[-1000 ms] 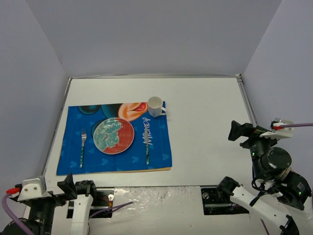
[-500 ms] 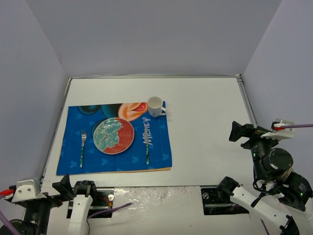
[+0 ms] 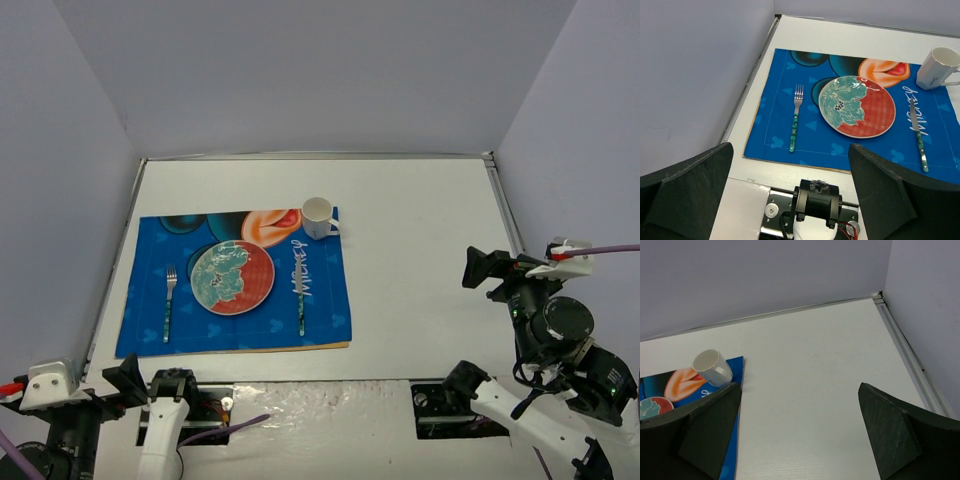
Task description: Set the dinner table for one person
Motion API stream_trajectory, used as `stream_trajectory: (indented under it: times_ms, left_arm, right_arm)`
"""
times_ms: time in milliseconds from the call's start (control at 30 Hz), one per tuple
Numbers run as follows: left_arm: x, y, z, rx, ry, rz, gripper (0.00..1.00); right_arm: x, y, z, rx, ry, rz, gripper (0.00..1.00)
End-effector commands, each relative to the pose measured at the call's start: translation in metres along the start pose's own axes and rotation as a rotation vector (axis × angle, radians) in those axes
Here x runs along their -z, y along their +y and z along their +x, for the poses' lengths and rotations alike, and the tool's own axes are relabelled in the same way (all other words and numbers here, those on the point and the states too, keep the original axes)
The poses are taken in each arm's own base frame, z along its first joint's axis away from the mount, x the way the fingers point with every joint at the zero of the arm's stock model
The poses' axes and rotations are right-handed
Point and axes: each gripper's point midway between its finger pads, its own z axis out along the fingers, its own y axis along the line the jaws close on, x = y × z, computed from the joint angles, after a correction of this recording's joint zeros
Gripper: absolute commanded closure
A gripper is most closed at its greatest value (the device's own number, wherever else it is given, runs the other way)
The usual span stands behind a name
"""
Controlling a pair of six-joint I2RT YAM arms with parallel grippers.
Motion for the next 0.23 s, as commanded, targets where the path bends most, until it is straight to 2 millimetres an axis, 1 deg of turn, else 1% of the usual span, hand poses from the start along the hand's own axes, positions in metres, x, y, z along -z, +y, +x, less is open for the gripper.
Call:
stream_trajectory:
  times_ms: [0, 200]
  left_arm:
    - [-0.0173, -0.0009, -0.0123, 0.006, 0.037, -0.013, 0.03]
    - [-0.0193, -0.0018, -0.0126, 0.002, 0.045, -0.009, 0.03]
  right_arm:
    - [-0.0053, 0.0119, -0.013, -0.016, -0.021, -0.021, 0.0]
    - [-0.0068, 0.0137, -0.0125, -0.01, -0.015, -0.021, 0.0]
